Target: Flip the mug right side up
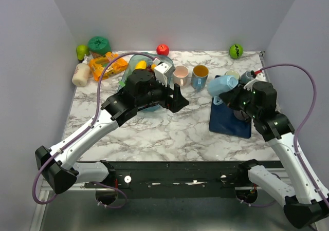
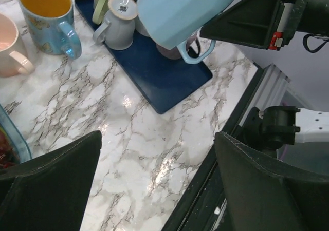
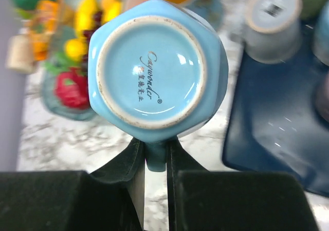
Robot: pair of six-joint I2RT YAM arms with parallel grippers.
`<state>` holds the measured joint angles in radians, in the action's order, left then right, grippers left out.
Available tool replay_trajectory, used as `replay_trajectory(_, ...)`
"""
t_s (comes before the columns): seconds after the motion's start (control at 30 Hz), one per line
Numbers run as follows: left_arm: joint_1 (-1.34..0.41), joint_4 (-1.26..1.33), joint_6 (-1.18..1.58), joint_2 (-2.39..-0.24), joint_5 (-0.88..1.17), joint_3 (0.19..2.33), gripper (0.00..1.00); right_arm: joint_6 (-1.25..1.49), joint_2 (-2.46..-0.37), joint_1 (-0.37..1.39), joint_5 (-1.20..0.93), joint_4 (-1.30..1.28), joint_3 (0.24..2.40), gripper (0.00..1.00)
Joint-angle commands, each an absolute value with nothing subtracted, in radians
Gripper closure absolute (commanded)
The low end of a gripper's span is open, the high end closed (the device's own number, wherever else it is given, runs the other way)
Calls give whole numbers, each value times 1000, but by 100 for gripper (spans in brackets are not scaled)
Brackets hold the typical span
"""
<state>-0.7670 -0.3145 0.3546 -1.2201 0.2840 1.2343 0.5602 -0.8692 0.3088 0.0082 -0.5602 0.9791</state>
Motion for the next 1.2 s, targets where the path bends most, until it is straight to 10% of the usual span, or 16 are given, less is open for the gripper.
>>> replay_trajectory(0.0, -767, -241, 446, -1204, 376, 1299, 1, 557, -798, 318, -242, -304, 1066, 99)
replay_trajectory(0.5, -769, 380, 1021, -1241, 580, 1256, 2, 856, -790, 328, -460, 168, 1121, 99)
replay_trajectory(1.17, -773, 581, 1258, -1414, 574, 1407, 56, 985, -784, 348, -512, 356, 1060, 99)
